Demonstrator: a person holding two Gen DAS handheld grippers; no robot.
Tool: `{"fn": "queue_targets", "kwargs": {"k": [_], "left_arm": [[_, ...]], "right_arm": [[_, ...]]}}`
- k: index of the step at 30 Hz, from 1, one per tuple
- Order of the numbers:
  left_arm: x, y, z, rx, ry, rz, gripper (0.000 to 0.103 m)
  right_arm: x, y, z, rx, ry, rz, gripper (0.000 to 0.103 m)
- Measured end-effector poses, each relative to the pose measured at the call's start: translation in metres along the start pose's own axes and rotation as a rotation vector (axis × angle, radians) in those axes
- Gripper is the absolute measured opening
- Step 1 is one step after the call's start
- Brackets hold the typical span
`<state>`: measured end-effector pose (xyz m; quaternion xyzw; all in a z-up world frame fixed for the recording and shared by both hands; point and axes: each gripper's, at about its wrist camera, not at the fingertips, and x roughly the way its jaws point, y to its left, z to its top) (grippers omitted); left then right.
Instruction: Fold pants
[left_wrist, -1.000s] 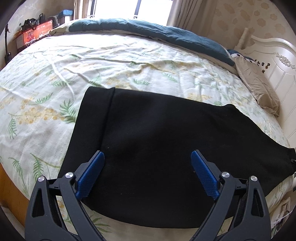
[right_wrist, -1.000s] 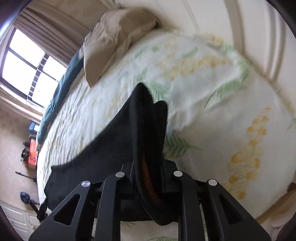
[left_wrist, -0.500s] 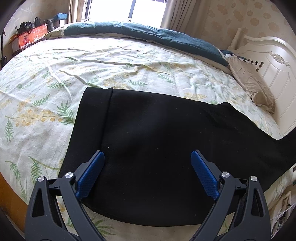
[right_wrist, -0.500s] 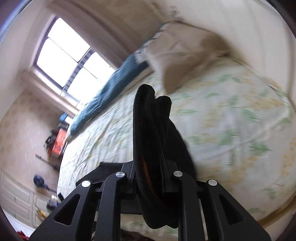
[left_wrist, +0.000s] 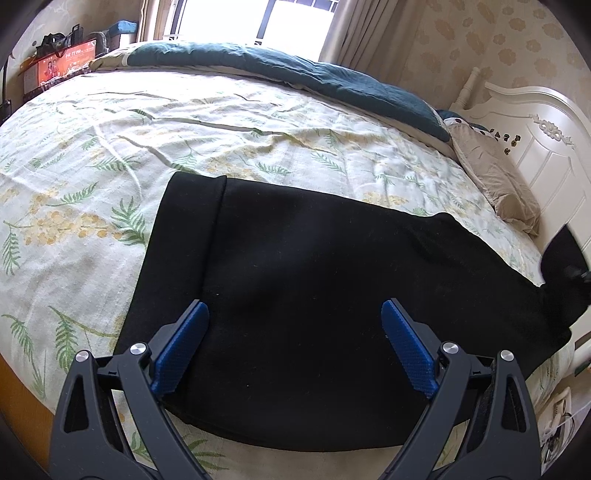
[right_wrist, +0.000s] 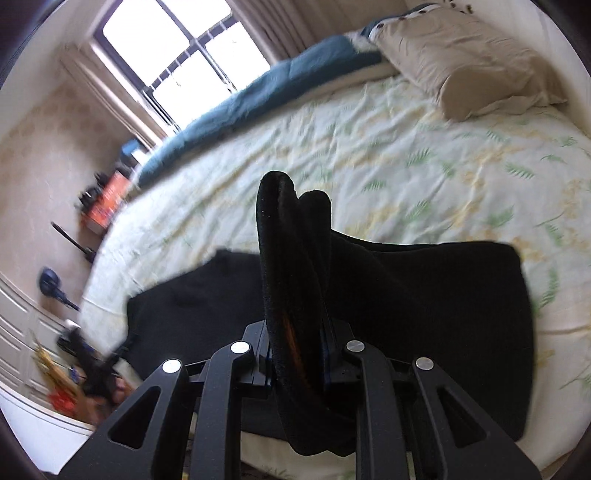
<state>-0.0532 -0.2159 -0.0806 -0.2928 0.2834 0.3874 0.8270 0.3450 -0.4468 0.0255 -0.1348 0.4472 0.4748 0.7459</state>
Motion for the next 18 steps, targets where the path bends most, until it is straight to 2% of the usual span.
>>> {"fn": "queue_targets", "kwargs": {"k": [8,18], "left_arm": [[0.000,-0.001,-0.001,-0.001,-0.002,-0.004,0.095],[0.002,-0.002,-0.002,0.006,-0.004,0.007,0.095]], "right_arm": [[0.057,0.031,-0.029,-0.075,0.072,-0.125,0.018],[0.077,0.056,-0.044,-0.152,0.065,-0.236,0.020]]}}
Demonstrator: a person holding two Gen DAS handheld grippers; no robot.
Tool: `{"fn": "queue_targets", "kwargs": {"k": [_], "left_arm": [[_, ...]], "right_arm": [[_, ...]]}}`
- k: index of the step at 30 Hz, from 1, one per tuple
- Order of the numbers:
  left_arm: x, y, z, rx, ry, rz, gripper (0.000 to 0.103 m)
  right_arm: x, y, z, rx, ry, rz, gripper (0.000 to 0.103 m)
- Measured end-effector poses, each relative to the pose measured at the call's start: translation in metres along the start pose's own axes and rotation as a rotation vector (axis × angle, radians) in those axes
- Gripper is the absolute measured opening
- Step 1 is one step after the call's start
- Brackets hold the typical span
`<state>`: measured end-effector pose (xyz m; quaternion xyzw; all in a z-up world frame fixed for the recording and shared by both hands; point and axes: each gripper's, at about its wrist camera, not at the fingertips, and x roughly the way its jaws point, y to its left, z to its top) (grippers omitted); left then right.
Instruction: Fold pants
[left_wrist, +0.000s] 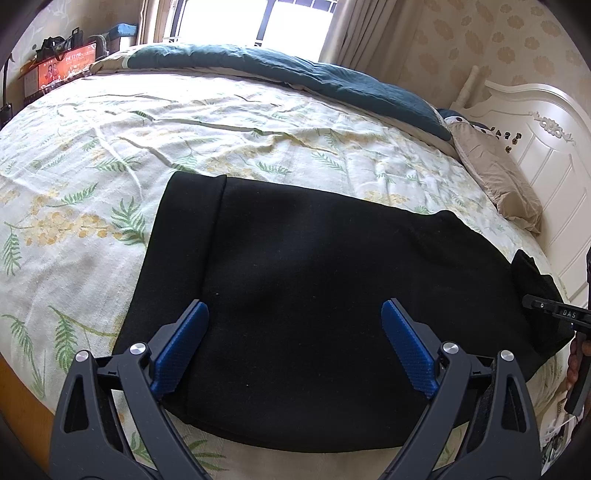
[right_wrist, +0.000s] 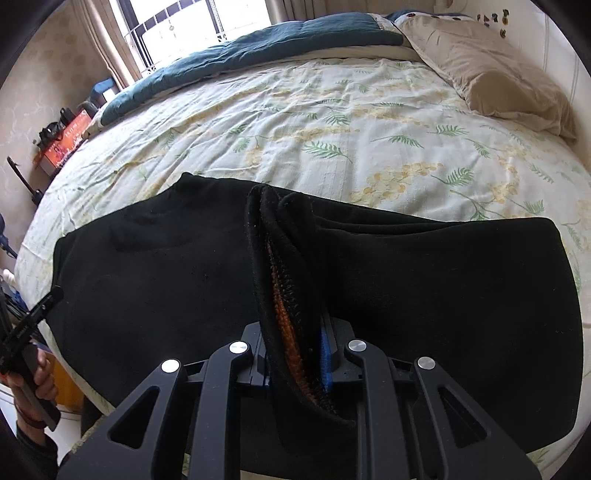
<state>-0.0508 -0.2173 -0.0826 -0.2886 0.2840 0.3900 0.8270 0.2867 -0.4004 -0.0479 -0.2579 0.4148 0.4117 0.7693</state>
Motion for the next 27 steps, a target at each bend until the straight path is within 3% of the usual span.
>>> {"fn": "queue_targets", "kwargs": {"k": [20,27], "left_arm": [[0.003,0.004,0.001,0.018,-0.001,0.008,0.097],[0.004,0.005,0.001,0.021,-0.003,0.010,0.097]], "right_arm": [[0.008,0.041,-0.009,-0.095,-0.021,-0.108,0.037],[0.007,0.049,-0.012,-0.105,-0.026,-0.105,0.042]]}}
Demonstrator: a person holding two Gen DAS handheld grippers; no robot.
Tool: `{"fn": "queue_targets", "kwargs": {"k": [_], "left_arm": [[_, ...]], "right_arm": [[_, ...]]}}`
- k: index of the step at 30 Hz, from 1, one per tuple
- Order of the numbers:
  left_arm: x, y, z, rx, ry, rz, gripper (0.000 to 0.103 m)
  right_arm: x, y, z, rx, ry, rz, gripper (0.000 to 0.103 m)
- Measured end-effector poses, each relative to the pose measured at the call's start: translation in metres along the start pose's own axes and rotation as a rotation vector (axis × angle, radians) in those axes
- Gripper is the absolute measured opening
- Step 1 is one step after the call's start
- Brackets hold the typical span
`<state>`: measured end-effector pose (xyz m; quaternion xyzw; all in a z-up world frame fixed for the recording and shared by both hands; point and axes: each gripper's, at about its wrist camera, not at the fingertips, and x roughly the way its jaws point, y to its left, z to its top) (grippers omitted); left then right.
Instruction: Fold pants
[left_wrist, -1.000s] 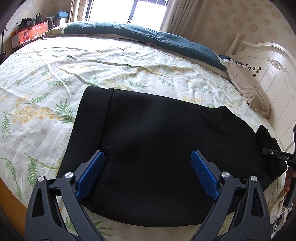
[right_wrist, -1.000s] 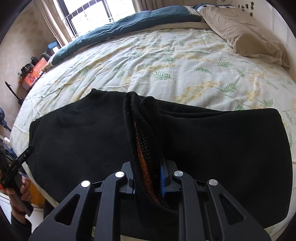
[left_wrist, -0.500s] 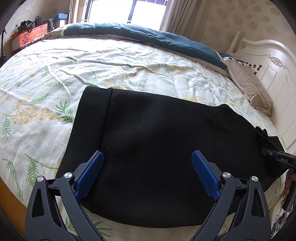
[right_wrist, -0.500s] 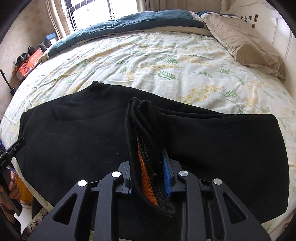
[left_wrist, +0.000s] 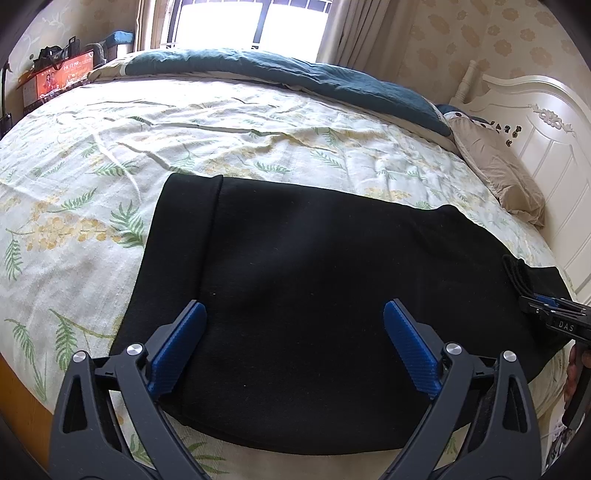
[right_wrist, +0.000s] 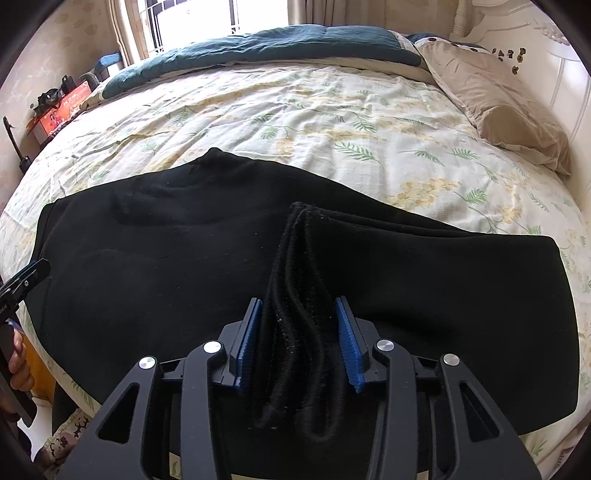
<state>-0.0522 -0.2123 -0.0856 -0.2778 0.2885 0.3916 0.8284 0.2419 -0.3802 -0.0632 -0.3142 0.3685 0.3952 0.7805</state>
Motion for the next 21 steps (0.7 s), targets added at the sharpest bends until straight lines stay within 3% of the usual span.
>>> {"fn": "queue_targets", "kwargs": {"k": [5,8,13,16,17,21], "left_arm": [[-0.001,0.000,0.000,0.001,-0.001,0.000,0.097],[-0.001,0.000,0.000,0.003,-0.001,0.001,0.097],[-0.001,0.000,0.001,0.008,0.002,0.002,0.097],[-0.001,0.002,0.001,0.005,0.006,-0.005,0.097],[-0.001,0.004,0.002,0.002,0.006,-0.007,0.097],[0.000,0.002,0.002,0.006,0.002,0.001,0.097]], "right_arm": [[-0.004,0.009,-0.002,-0.008,-0.008,0.022,0.043],[-0.012,0.019,-0.004,-0.031,-0.029,0.080,0.050],[-0.050,0.010,-0.010,-0.002,-0.083,0.339,0.054],[-0.083,-0.042,-0.019,0.108,-0.178,0.306,0.059],[-0.095,-0.076,-0.026,0.187,-0.218,0.268,0.066],[-0.107,-0.190,-0.065,0.509,-0.260,0.073,0.067]]}}
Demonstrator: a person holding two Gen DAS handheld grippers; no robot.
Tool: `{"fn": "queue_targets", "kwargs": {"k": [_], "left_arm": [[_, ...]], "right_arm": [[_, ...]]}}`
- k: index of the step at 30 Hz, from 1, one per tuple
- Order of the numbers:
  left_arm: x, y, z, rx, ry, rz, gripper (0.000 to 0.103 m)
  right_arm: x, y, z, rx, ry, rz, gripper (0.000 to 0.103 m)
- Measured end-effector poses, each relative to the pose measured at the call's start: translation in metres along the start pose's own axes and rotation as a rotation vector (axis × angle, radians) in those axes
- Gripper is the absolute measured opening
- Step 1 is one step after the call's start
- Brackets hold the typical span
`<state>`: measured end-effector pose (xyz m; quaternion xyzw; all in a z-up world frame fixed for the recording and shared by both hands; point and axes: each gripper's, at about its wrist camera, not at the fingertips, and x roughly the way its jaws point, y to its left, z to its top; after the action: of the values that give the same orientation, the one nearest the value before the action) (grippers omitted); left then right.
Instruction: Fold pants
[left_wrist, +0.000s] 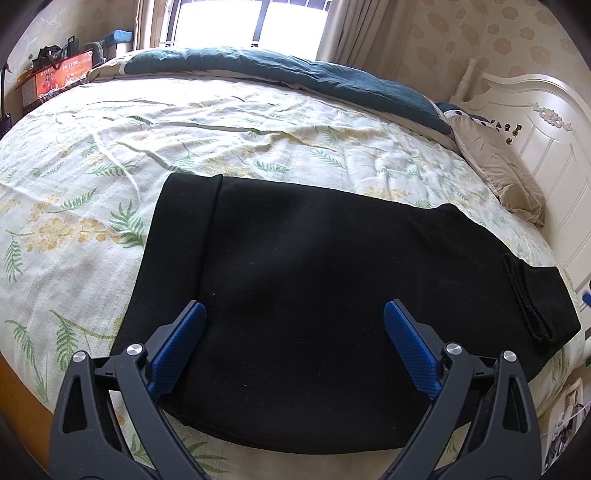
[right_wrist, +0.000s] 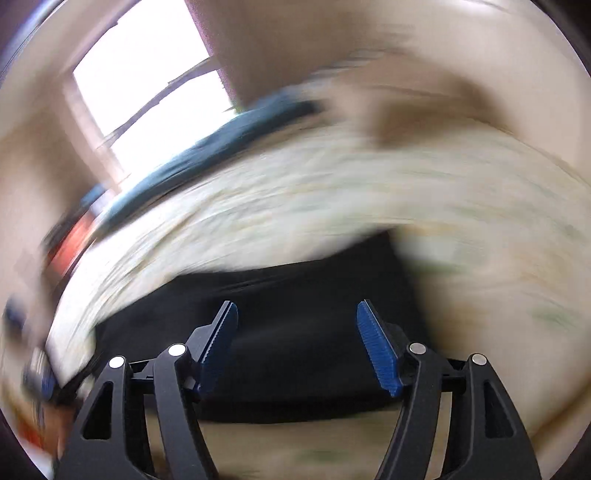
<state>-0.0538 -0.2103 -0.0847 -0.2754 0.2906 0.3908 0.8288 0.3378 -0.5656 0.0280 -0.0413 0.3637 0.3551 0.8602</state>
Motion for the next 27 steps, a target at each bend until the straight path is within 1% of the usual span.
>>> {"fn": "queue_targets", "kwargs": {"k": [1,2,3,4,5,7,8,9,10,11,15,20,23,25,26,27], "left_arm": [[0.000,0.000,0.000,0.003,-0.002,0.005,0.097],[0.000,-0.001,-0.001,0.005,-0.004,0.010,0.097],[0.001,-0.003,-0.001,0.008,-0.005,0.015,0.097],[0.001,-0.003,-0.001,0.011,-0.005,0.019,0.097],[0.002,-0.003,-0.001,0.013,-0.004,0.024,0.097],[0.002,-0.005,-0.001,0.017,-0.002,0.029,0.097],[0.002,-0.005,-0.001,0.017,0.000,0.031,0.097],[0.002,-0.005,-0.001,0.018,0.001,0.032,0.097],[0.002,-0.006,-0.001,0.018,0.002,0.033,0.097],[0.003,-0.005,0.000,0.019,0.004,0.035,0.097],[0.003,-0.008,-0.002,0.025,0.002,0.042,0.097],[0.004,-0.009,-0.003,0.032,0.000,0.047,0.099],[0.005,-0.010,-0.002,0.032,0.002,0.046,0.100],[0.004,-0.010,-0.003,0.030,0.000,0.044,0.100],[0.004,-0.010,-0.003,0.030,0.000,0.042,0.100],[0.005,-0.011,-0.003,0.030,-0.001,0.041,0.100]], "right_arm": [[0.001,-0.026,0.001,0.076,0.001,-0.022,0.067],[0.004,-0.050,0.000,0.145,0.015,-0.009,0.067],[0.012,-0.074,-0.003,0.218,0.058,0.026,0.067],[0.019,-0.089,-0.008,0.267,0.089,0.068,0.067],[0.027,-0.102,-0.015,0.319,0.119,0.130,0.067],[0.032,-0.111,-0.023,0.367,0.121,0.202,0.063],[0.034,-0.113,-0.026,0.370,0.120,0.237,0.052],[0.035,-0.113,-0.026,0.371,0.125,0.255,0.045],[0.037,-0.113,-0.028,0.377,0.130,0.271,0.040],[0.040,-0.112,-0.030,0.376,0.141,0.286,0.031],[0.046,-0.105,-0.036,0.313,0.153,0.238,0.026],[0.045,-0.101,-0.033,0.273,0.174,0.224,0.026],[0.042,-0.100,-0.018,0.258,0.189,0.232,0.029],[0.036,-0.099,-0.002,0.248,0.159,0.247,0.029],[0.035,-0.100,0.009,0.258,0.138,0.267,0.030],[0.036,-0.103,0.015,0.268,0.136,0.286,0.032]]}}
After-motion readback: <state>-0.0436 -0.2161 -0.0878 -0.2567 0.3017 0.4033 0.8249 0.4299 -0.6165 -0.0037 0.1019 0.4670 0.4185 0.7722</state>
